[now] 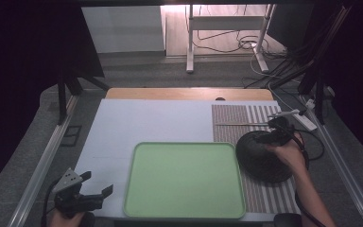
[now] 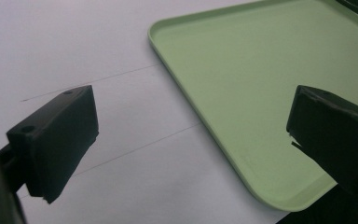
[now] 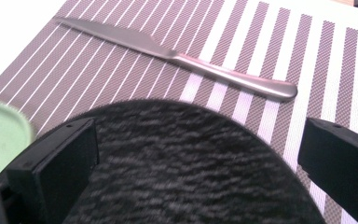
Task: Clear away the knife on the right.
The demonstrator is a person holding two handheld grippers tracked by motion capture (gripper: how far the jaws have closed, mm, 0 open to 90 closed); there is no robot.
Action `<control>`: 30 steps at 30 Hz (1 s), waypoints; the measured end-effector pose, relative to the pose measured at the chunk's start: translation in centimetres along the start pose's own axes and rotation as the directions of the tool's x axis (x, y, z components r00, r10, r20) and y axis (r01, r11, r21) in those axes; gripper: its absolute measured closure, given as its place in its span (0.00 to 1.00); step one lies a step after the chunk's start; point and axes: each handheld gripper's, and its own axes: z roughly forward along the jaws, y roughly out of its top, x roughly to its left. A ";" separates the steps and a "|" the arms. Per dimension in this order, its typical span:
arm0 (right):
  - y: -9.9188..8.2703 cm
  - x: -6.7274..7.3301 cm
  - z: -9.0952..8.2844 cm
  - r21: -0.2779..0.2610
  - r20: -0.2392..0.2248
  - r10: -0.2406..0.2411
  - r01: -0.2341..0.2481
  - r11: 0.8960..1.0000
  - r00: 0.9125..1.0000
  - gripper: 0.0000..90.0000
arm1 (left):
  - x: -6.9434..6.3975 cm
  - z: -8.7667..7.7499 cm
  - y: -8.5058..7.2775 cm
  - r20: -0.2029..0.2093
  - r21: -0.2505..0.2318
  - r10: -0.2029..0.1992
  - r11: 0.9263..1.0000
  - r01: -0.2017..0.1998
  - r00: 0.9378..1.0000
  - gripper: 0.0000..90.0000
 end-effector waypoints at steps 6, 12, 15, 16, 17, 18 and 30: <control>1.0 -0.8 1.4 0.016 0.008 0.024 -0.024 1.000 1.000 0.00 | 0.0 0.0 0.0 0.001 -0.001 -0.003 1.000 0.003 1.000 0.03; 1.7 -1.3 2.5 0.029 0.018 0.019 -0.019 0.999 1.000 0.00 | 0.1 0.0 0.0 0.003 -0.003 -0.004 1.000 0.004 1.000 0.03; 2.1 -1.7 2.8 0.024 0.034 0.015 -0.016 1.000 0.999 0.07 | 0.1 0.0 0.0 0.003 -0.003 -0.004 1.000 0.004 1.000 0.03; 2.2 -1.8 2.8 0.022 0.036 0.015 -0.016 1.000 0.999 0.09 | 0.1 0.0 0.0 0.003 -0.003 -0.004 1.000 0.004 1.000 0.03; 2.4 -2.0 2.9 0.021 0.041 0.014 -0.014 1.000 0.999 0.12 | 0.1 0.0 0.0 0.003 -0.003 -0.004 1.000 0.004 1.000 0.03; 2.5 -2.1 3.0 0.018 0.045 0.013 -0.014 1.000 0.999 0.16 | 0.1 0.0 0.0 0.003 -0.003 -0.004 1.000 0.004 1.000 0.03; 4.2 -4.0 4.7 0.072 0.018 0.017 -0.018 0.997 1.000 0.79 | 0.2 0.0 0.0 0.004 -0.005 -0.014 1.000 0.014 1.000 0.03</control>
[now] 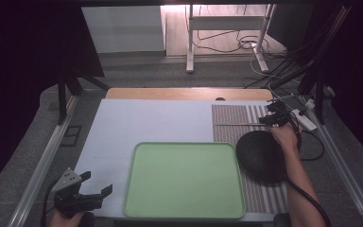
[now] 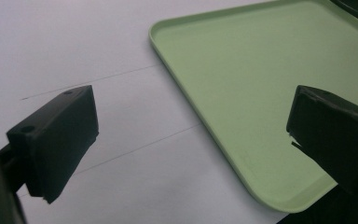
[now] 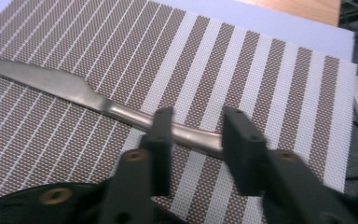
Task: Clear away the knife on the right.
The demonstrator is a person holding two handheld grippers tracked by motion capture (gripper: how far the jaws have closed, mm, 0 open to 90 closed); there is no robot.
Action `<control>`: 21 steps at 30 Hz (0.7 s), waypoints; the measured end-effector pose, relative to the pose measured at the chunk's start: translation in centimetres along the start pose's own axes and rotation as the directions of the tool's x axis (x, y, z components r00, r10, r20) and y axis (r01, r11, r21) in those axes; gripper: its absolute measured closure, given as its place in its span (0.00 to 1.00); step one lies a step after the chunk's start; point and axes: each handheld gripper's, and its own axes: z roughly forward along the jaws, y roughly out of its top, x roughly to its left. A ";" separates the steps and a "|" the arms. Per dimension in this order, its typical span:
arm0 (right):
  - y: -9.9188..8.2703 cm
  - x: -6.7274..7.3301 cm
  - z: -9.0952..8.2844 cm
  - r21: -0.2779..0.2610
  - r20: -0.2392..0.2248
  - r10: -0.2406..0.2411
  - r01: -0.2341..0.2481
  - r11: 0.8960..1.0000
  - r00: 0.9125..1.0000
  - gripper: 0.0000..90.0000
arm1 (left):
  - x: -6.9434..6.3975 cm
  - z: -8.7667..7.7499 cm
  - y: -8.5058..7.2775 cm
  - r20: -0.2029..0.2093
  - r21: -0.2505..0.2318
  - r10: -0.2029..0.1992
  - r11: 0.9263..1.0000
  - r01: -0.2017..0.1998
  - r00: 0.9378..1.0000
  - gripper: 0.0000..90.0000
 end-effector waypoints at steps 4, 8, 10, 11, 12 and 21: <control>0.4 -0.5 0.6 0.025 -0.005 -0.009 0.009 1.000 1.000 0.98 | 0.0 0.0 0.0 0.000 0.000 0.000 1.000 0.000 1.000 0.03; 0.6 -1.3 1.3 0.056 -0.031 0.003 -0.001 0.998 1.000 1.00 | 0.0 0.0 0.0 0.001 -0.001 0.000 1.000 0.000 1.000 0.03; 0.5 -1.5 1.6 0.058 -0.023 -0.010 0.011 0.998 1.000 1.00 | 0.0 0.0 0.0 0.001 -0.001 -0.001 1.000 0.001 1.000 0.03; 0.5 -1.7 1.7 0.059 -0.024 -0.010 0.011 0.998 1.000 1.00 | 0.0 0.0 0.0 0.001 0.000 0.000 1.000 0.000 1.000 0.03; 0.5 -1.8 1.8 0.061 -0.021 -0.011 0.012 0.998 1.000 1.00 | 0.0 0.0 0.0 0.000 0.000 0.000 1.000 0.000 1.000 0.03; 0.0 -2.8 2.4 0.063 -0.021 0.002 0.000 0.998 1.000 1.00 | -0.1 0.0 0.0 -0.002 -0.001 0.008 1.000 -0.008 1.000 0.03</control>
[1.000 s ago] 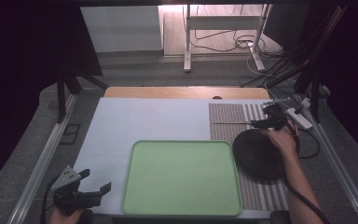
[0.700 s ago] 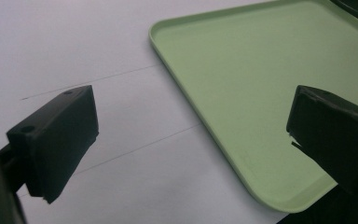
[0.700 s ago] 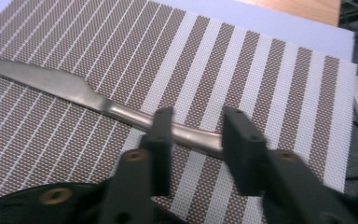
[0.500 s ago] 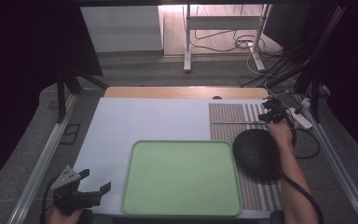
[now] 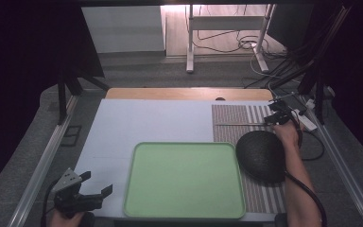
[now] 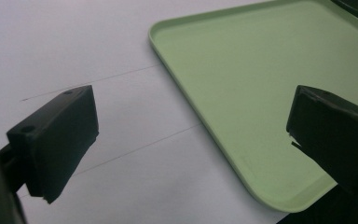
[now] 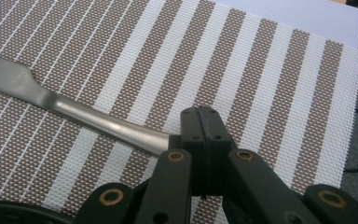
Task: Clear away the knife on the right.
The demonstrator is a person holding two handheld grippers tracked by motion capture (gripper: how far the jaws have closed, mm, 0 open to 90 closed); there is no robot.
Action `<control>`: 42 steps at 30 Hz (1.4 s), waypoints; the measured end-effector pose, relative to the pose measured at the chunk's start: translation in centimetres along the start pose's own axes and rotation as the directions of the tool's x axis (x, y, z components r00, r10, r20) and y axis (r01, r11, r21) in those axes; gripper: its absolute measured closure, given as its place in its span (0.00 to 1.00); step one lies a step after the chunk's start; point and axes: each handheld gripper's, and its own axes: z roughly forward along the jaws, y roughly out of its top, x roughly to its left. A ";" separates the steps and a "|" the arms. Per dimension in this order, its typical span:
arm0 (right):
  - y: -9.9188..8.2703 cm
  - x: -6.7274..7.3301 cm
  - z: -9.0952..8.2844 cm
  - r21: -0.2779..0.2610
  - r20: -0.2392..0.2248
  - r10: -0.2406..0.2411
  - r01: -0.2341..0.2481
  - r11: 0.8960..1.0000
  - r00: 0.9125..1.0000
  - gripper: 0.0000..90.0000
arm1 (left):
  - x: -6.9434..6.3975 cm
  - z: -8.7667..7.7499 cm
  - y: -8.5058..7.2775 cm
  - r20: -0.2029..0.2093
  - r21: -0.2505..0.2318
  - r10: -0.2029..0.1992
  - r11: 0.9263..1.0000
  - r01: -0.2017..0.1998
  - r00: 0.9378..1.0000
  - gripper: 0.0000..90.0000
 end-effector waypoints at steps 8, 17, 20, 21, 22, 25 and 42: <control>-0.6 -0.6 -0.5 0.013 -0.004 0.013 -0.013 1.000 1.000 1.00 | 0.0 0.0 0.0 0.002 -0.001 -0.001 1.000 0.001 1.000 0.03; -0.1 -1.0 0.3 -0.018 0.021 0.024 -0.023 1.000 0.999 1.00 | 0.0 0.1 0.1 0.002 0.003 0.000 1.000 0.000 1.000 0.03; 0.1 -0.7 1.0 0.000 0.040 0.001 -0.001 1.000 0.999 1.00 | 0.0 0.1 0.1 0.003 0.002 -0.002 1.000 0.002 1.000 0.03; 0.2 -0.7 1.1 0.003 0.042 0.000 0.000 1.000 0.999 1.00 | 0.0 0.1 0.1 0.003 0.002 -0.002 1.000 0.002 1.000 0.03; 0.1 -0.7 1.0 0.012 0.035 0.011 -0.011 1.000 0.999 1.00 | 0.0 0.1 0.1 0.003 0.002 -0.004 1.000 0.004 1.000 0.03; 0.0 -0.8 0.7 0.023 0.023 0.017 -0.018 1.000 1.000 1.00 | 0.0 0.0 0.0 0.002 -0.002 -0.005 1.000 0.005 1.000 0.03; -2.0 0.3 -1.5 0.147 -0.086 -0.066 0.079 0.986 0.994 1.00 | -0.1 0.2 0.2 0.005 0.004 0.010 1.000 -0.010 1.000 0.03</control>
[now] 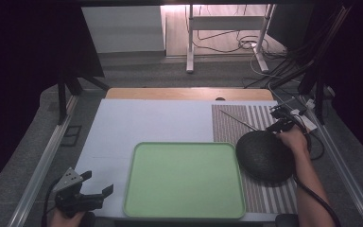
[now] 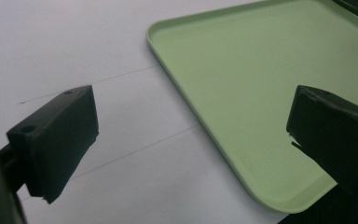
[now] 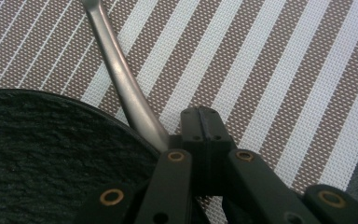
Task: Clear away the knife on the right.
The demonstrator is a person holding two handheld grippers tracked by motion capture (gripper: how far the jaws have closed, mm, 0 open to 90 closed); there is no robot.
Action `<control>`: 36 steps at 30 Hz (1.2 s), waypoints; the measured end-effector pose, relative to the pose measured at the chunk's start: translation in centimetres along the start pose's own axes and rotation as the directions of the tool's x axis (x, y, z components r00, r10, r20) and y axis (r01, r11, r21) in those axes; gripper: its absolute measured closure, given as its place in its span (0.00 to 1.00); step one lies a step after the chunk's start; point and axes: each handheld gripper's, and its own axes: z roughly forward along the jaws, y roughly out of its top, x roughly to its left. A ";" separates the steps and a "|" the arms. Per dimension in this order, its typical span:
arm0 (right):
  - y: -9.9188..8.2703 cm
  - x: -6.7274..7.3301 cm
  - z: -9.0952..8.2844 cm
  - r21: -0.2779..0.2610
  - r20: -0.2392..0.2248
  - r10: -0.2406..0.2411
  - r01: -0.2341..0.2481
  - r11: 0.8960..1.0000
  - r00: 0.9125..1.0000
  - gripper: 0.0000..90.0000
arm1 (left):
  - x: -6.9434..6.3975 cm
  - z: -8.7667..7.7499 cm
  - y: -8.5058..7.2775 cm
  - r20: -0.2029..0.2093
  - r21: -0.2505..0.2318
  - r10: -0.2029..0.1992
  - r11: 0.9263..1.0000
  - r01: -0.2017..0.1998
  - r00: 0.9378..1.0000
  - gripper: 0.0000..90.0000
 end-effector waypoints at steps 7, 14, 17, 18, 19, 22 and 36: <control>1.2 -0.4 -2.2 -0.120 -0.040 0.036 -0.041 0.992 0.999 0.69 | 0.1 0.0 0.0 0.002 0.000 -0.009 1.000 0.009 1.000 0.03; 2.6 0.9 -1.0 -0.089 -0.036 0.002 -0.005 0.996 0.999 0.23 | 0.1 0.0 0.0 0.001 0.001 -0.010 1.000 0.010 1.000 0.03; 3.0 1.3 -0.4 -0.059 -0.021 -0.008 0.007 0.998 1.000 0.11 | 0.1 0.0 0.0 0.002 0.000 -0.011 1.000 0.011 1.000 0.03; 3.4 1.8 0.2 -0.027 -0.017 -0.013 0.012 1.000 1.000 0.03 | 0.1 0.0 0.0 0.002 -0.001 -0.011 1.000 0.011 1.000 0.03; 3.6 2.0 0.4 -0.017 -0.010 -0.011 0.010 1.000 1.000 0.01 | 0.1 0.0 0.0 0.002 -0.001 -0.011 1.000 0.011 1.000 0.03; 4.2 2.4 0.8 0.004 0.006 -0.016 0.016 1.000 1.000 0.01 | 0.1 0.0 0.0 0.001 -0.001 -0.009 1.000 0.009 1.000 0.03; 5.1 3.5 2.9 0.096 -0.024 -0.123 0.124 0.988 0.992 0.30 | 0.1 0.0 0.0 0.001 -0.002 -0.009 1.000 0.009 1.000 0.03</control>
